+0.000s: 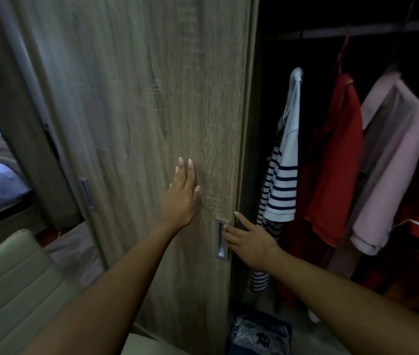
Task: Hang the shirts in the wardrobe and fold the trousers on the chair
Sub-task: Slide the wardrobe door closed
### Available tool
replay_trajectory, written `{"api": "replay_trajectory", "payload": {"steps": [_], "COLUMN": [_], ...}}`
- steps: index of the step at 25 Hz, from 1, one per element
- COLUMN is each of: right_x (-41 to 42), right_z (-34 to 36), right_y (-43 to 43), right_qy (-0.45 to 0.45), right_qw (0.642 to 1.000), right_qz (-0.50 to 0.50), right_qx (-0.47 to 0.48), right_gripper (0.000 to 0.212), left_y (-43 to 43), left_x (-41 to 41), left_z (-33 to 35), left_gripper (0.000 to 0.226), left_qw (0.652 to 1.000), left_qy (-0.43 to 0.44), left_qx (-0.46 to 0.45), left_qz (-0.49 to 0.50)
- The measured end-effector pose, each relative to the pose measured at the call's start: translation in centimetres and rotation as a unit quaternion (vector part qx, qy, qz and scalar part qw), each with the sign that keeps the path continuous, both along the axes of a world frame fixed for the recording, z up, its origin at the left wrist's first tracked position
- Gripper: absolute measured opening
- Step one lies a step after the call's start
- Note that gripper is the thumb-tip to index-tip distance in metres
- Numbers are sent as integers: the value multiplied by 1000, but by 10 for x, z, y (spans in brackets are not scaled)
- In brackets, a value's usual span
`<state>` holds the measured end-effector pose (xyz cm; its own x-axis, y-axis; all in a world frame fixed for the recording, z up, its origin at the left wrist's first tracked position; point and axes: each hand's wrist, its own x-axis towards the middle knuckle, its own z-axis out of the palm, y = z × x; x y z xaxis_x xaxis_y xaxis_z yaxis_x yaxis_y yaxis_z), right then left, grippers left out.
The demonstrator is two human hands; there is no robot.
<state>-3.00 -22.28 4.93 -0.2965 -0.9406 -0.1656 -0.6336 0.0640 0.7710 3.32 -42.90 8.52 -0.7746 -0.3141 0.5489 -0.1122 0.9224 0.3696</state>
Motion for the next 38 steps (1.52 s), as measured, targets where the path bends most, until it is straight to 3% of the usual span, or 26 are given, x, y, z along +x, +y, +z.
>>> {"api": "replay_trajectory", "payload": {"steps": [5, 13, 20, 30, 38], "right_x": [-5, -4, -19, -31, -33], "right_z": [-13, -22, -30, -27, -29], "right_y": [-11, 11, 96, 224, 304], "right_qy": [60, 32, -16, -96, -99], "right_qw": [998, 998, 994, 980, 968], "right_qz": [-20, 2, 31, -25, -80], "right_qx": [30, -46, -101, -172, -217], "right_gripper": [66, 55, 34, 36, 31], "left_y": [1, 19, 72, 174, 248], "left_x": [-5, -7, -12, -43, -64], "left_z": [-7, -9, -11, -17, -26], "left_gripper": [68, 73, 80, 80, 78], "left_qw": [1000, 999, 997, 982, 978], "left_qy": [25, 23, 3, -3, 12], "left_qx": [9, -9, -59, -185, -196], "left_qz": [-15, -29, -46, -33, -66]}}
